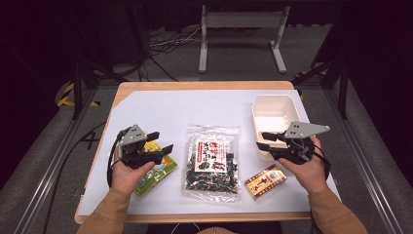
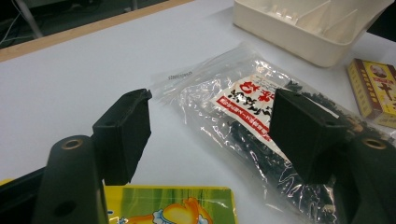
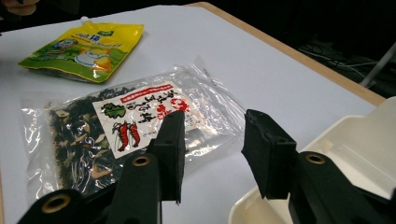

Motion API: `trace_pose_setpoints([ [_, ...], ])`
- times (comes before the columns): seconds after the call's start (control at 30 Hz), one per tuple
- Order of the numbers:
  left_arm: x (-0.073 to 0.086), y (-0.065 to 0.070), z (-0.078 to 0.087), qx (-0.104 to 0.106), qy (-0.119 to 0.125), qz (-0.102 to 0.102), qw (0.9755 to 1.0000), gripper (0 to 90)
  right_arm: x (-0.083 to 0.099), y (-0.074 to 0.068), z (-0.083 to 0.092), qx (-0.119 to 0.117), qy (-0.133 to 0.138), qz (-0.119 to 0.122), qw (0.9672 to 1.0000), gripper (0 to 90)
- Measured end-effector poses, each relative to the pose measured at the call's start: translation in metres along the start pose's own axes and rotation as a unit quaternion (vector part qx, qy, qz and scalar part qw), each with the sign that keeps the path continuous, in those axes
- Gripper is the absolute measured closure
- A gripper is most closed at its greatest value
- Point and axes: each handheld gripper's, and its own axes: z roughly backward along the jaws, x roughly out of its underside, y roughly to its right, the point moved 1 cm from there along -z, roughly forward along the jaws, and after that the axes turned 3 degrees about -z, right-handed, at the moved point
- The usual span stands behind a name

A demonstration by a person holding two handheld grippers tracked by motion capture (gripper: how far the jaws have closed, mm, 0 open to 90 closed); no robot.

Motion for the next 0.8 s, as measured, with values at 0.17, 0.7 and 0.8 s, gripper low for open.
trace_pose_setpoints([
  [0.17,-0.006,0.0,-0.005,-0.01,-0.008,-0.019,0.9997,28.4,0.002,0.002,0.001,0.001,0.02,-0.006,0.9998,59.6],
  [0.7,-0.04,-0.01,-0.042,0.014,-0.031,-0.031,0.9989,25.3,0.008,-0.003,0.014,0.015,0.0,-0.016,0.9998,47.7],
  [0.8,-0.046,-0.011,-0.05,0.017,-0.038,-0.03,0.9987,25.2,0.01,-0.003,0.018,0.021,0.0,-0.016,0.9997,46.4],
])
